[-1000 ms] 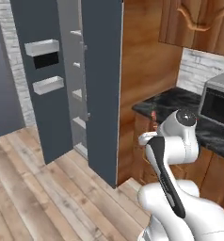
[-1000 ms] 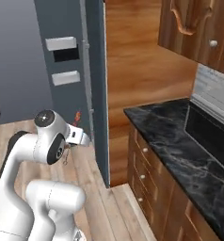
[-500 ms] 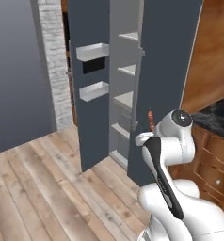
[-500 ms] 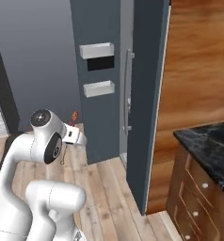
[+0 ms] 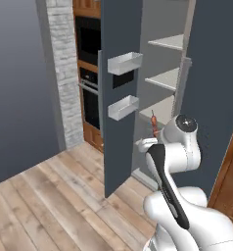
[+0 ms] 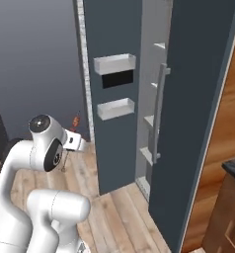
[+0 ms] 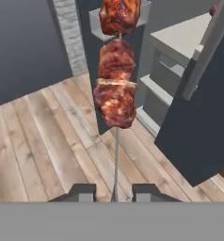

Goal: Store the kebab skewer in the freezer for long-term storage. Close the freezer door after placing the cooked food.

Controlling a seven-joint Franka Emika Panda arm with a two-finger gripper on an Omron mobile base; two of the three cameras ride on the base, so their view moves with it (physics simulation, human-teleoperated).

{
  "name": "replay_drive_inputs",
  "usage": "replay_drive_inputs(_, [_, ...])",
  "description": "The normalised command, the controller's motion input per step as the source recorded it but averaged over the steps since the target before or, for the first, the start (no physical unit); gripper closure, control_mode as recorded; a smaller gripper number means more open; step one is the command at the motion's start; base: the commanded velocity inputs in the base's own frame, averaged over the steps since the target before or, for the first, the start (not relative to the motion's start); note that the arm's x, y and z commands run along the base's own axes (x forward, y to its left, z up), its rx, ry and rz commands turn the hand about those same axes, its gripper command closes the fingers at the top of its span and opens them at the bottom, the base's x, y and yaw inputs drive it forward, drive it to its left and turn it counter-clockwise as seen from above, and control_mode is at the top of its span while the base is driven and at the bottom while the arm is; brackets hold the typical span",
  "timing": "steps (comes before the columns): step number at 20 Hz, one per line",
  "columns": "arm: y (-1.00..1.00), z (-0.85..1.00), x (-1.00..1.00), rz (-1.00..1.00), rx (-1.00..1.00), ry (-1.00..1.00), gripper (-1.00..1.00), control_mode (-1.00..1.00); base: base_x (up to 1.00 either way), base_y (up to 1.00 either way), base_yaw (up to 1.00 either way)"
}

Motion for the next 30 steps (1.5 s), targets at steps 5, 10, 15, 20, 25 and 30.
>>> replay_drive_inputs(5, [0.00,0.00,0.00,0.00,0.00,0.00,1.00,1.00,0.34,0.60,-0.42])
replay_drive_inputs(10, [0.00,0.00,0.00,0.00,0.00,0.00,1.00,1.00,0.03,0.58,-0.44])
replay_drive_inputs(15, [0.00,0.00,0.00,0.00,0.00,0.00,1.00,1.00,0.08,0.85,-0.52])
replay_drive_inputs(20, [0.00,0.00,0.00,0.00,0.00,0.00,1.00,1.00,0.09,0.85,-0.52])
replay_drive_inputs(25, [0.00,0.00,0.00,0.00,0.00,0.00,1.00,1.00,0.28,0.64,-0.45])
replay_drive_inputs(30, [0.00,0.00,0.00,0.00,0.00,0.00,1.00,1.00,0.40,0.30,-0.33])
